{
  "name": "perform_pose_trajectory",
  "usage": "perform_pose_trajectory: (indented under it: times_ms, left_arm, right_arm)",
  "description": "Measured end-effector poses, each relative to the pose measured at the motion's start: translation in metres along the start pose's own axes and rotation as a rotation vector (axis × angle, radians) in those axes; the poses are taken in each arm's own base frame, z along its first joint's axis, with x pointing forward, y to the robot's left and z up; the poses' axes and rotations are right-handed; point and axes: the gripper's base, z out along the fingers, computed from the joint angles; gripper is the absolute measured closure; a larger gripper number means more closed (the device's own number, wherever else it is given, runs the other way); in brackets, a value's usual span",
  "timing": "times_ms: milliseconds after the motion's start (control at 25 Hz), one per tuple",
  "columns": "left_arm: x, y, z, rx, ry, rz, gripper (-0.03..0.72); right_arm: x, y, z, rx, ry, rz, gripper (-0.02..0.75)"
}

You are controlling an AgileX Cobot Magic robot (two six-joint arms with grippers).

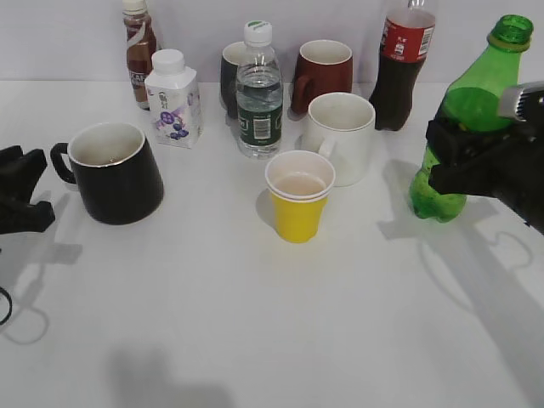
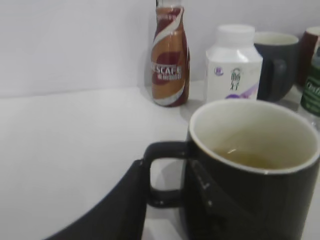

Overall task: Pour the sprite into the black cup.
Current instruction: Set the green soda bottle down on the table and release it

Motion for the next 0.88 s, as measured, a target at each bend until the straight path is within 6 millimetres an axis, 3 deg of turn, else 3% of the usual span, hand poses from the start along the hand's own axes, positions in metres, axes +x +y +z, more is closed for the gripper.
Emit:
perform_pose_trajectory:
  times_ms: [320, 480, 600, 760, 880]
  left_arm:
    - [-0.012, -0.002, -0.004, 0.025, -0.058, 0.009, 0.476]
    - [-0.012, -0.003, -0.005, 0.036, -0.051, 0.013, 0.476]
    - [-0.015, -0.003, -0.007, 0.037, -0.042, 0.014, 0.476]
    - [-0.025, -0.003, -0.013, 0.037, -0.052, 0.016, 0.475]
    - [-0.040, -0.003, -0.019, 0.035, -0.045, 0.018, 0.475]
  right_arm:
    - [0.006, -0.001, -0.006, 0.005, -0.010, -0.002, 0.320]
    - [0.006, -0.001, -0.005, 0.006, -0.014, -0.003, 0.120]
    - [0.001, -0.001, -0.004, 0.006, -0.028, -0.002, 0.088]
    - [-0.016, -0.001, 0.000, 0.004, -0.038, 0.002, 0.087]
    - [-0.047, -0.001, 0.003, -0.002, -0.042, 0.007, 0.087]
